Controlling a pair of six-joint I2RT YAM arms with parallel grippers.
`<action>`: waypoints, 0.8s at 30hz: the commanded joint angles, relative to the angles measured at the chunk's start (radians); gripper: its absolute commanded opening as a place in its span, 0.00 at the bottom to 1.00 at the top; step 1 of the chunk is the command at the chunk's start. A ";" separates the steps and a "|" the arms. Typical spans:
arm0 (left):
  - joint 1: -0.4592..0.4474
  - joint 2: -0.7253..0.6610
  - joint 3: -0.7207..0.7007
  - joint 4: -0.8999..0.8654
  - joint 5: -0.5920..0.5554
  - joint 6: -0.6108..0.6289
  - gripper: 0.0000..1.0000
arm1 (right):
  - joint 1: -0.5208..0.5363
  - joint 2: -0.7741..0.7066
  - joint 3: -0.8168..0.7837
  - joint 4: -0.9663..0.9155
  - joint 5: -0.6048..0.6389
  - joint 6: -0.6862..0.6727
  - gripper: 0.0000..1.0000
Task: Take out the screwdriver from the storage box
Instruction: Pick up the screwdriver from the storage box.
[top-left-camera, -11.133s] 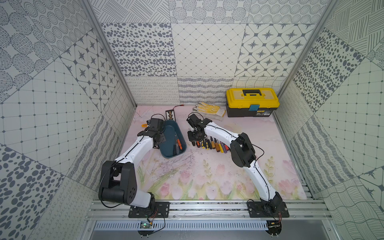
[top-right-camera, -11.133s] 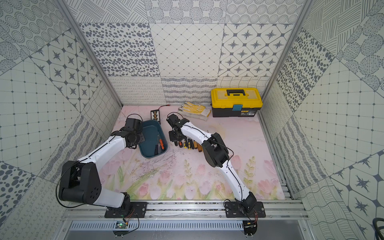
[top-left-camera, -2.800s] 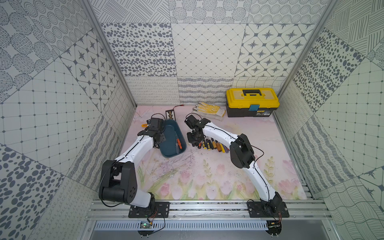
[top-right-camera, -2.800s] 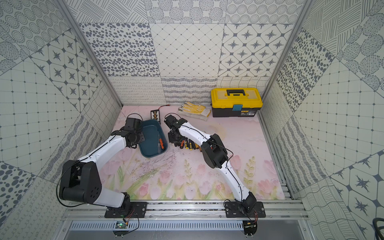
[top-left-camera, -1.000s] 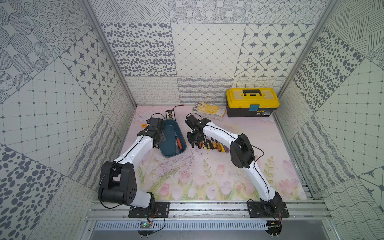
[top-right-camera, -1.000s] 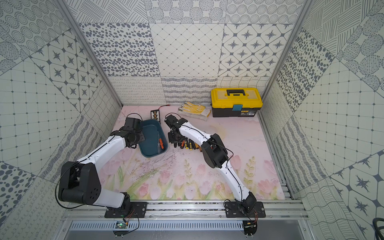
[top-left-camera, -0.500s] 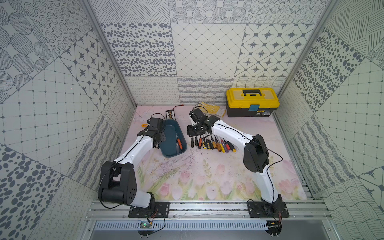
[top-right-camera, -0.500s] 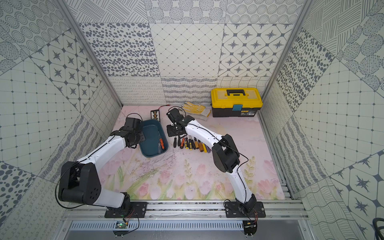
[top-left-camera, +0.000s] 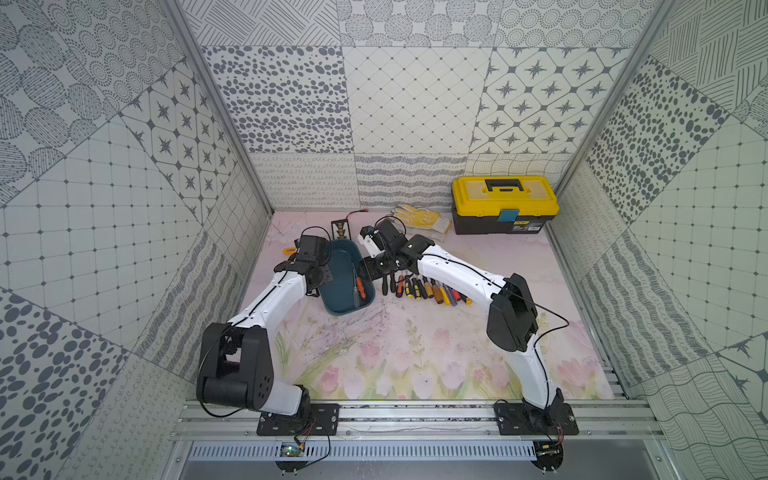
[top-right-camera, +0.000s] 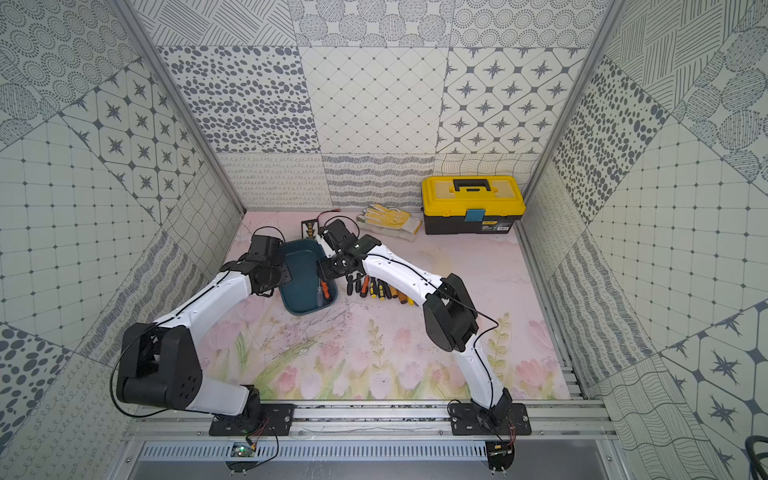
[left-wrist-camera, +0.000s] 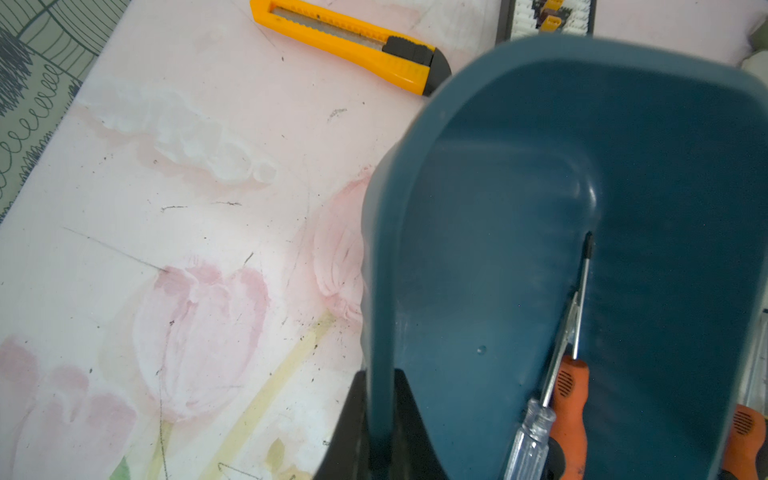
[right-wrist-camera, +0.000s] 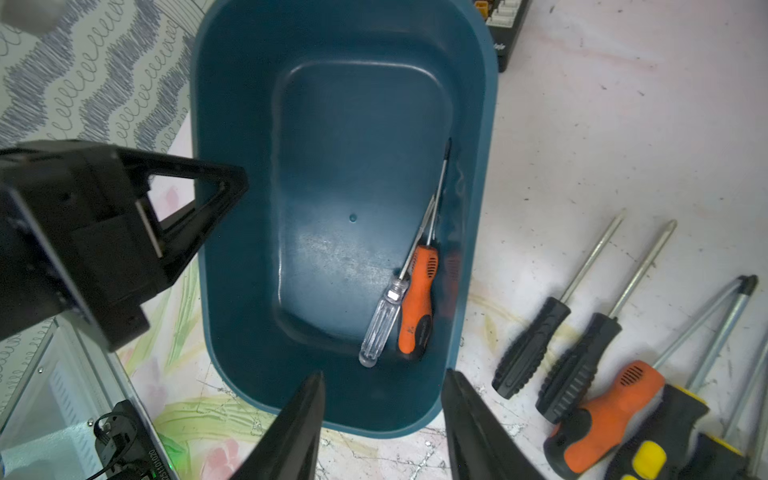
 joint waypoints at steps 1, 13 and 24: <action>0.002 -0.012 -0.004 0.054 0.021 0.001 0.00 | 0.016 -0.004 0.028 -0.013 -0.031 -0.016 0.51; 0.002 -0.002 -0.001 0.054 0.028 -0.004 0.00 | 0.055 0.042 0.022 -0.045 -0.096 -0.028 0.51; 0.002 -0.002 -0.001 0.055 0.033 -0.002 0.00 | 0.058 0.138 0.089 -0.093 -0.109 -0.018 0.50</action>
